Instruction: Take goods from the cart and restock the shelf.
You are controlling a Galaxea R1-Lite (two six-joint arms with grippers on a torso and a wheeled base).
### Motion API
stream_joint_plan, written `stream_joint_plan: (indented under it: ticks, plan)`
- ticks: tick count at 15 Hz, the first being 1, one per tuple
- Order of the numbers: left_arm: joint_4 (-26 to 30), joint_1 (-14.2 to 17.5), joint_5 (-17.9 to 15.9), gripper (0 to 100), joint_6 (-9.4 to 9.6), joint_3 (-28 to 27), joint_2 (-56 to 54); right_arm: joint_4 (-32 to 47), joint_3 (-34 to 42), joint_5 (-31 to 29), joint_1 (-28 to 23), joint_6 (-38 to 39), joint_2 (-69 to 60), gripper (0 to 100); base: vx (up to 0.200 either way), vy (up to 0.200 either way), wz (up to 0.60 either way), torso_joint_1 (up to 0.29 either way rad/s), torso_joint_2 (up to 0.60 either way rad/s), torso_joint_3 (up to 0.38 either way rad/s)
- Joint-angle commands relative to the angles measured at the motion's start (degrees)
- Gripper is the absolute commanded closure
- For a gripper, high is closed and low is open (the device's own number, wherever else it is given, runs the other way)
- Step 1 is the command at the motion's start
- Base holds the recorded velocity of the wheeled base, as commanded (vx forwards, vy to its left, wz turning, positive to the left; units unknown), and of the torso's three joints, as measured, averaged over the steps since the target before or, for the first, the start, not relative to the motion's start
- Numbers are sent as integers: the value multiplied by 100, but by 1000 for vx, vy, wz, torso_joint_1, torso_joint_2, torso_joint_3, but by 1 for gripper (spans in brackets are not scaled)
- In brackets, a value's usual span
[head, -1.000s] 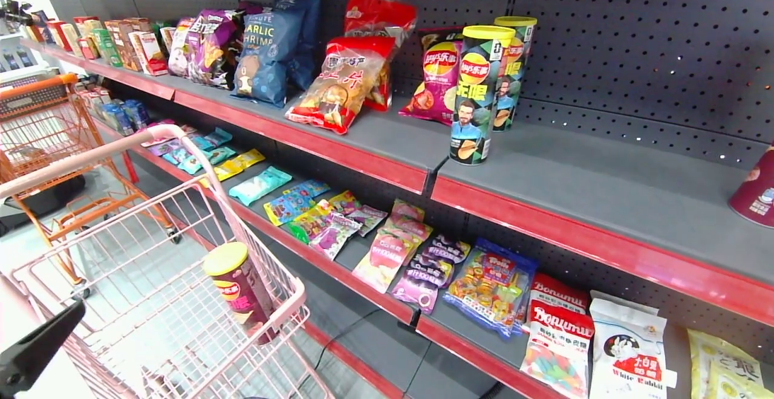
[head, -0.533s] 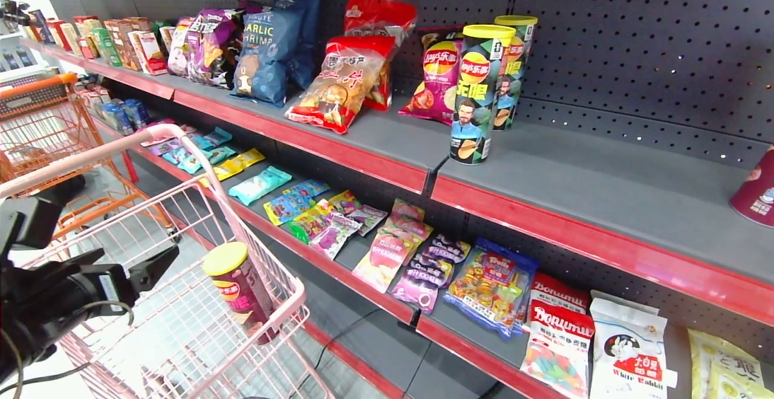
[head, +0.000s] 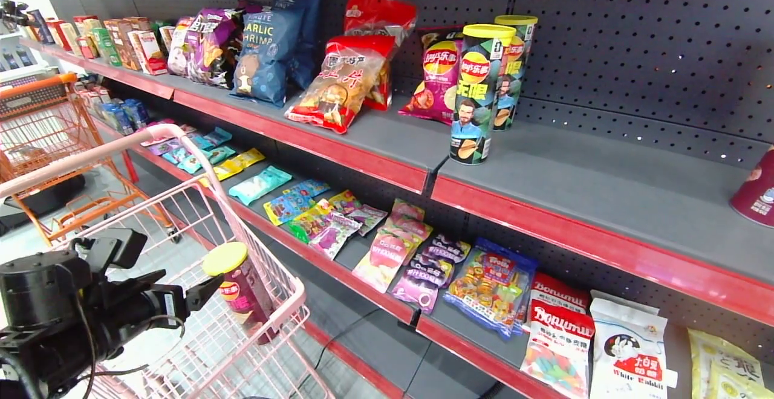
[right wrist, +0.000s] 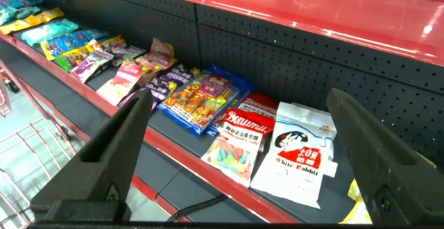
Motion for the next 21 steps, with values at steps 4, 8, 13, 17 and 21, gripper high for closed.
stream_joint_plan:
  ticks: [4,8,13,17,21]
  plan:
    - [-1014,0,-248,0,140,155,1363,-2,-1,6,-1,-1,5,0,0,0,0,0,0,0]
    - [-1753,0,-309,0,201,146,2110,-2,7,6,8,-1,5,0,0,0,0,0,0,0]
    - [-1753,-9,-459,0,192,-267,2277,-2,-1,6,-1,-1,5,0,0,0,0,0,0,0]
    - [-1753,-106,-520,0,192,-487,2418,-2,-1,6,-1,-10,5,0,0,0,0,0,0,0]
    - [-1753,-247,-538,0,192,-759,2559,-2,-1,15,-1,-10,5,0,0,0,0,0,0,0]
